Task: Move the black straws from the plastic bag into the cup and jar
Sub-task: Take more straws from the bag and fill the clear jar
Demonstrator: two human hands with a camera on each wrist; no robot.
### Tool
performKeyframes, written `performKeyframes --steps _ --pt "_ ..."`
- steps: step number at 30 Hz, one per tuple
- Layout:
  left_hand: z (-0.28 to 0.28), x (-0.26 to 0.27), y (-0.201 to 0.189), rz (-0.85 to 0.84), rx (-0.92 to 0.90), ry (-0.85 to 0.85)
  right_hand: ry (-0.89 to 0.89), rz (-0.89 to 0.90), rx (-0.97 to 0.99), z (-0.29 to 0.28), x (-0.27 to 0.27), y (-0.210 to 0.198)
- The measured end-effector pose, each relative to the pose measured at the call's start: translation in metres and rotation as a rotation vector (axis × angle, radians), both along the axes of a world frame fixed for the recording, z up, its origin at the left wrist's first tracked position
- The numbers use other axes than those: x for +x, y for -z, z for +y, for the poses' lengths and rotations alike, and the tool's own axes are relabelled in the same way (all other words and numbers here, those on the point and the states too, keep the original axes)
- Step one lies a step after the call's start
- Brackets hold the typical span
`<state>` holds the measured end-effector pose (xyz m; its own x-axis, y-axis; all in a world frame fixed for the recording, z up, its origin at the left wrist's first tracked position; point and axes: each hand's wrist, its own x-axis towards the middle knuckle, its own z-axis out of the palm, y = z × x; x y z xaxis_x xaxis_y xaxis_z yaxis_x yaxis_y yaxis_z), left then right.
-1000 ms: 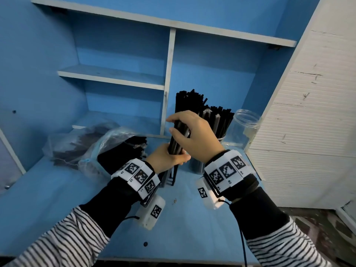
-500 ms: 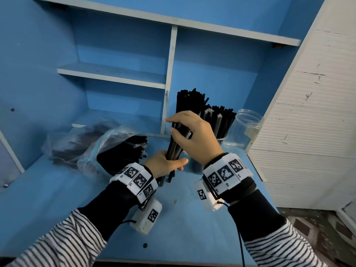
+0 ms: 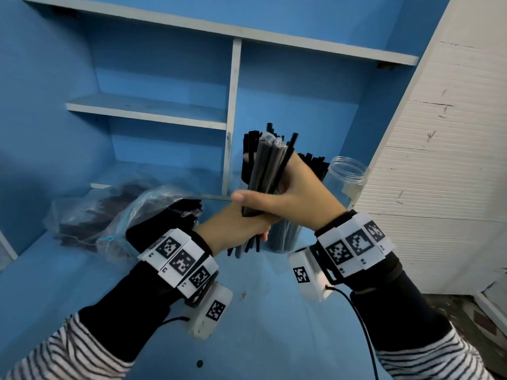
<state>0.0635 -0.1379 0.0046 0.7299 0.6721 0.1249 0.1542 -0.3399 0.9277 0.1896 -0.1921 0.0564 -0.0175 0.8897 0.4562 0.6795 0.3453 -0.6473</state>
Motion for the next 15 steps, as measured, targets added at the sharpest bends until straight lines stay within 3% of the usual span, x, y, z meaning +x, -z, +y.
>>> performKeyframes --steps 4,8,11,15 --pt "-0.005 0.005 -0.006 0.062 0.058 0.073 -0.085 -0.176 -0.005 0.001 -0.003 0.005" --pt "-0.008 0.007 -0.008 0.03 0.008 0.219 -0.117 -0.011 -0.045 -0.006 0.005 0.0" --pt "-0.005 0.015 -0.004 -0.11 -0.033 0.151 -0.077 -0.029 -0.077 -0.006 0.009 -0.008" --pt "0.005 0.027 0.004 -0.274 0.063 0.017 -0.016 -0.04 -0.02 -0.004 0.021 -0.033"
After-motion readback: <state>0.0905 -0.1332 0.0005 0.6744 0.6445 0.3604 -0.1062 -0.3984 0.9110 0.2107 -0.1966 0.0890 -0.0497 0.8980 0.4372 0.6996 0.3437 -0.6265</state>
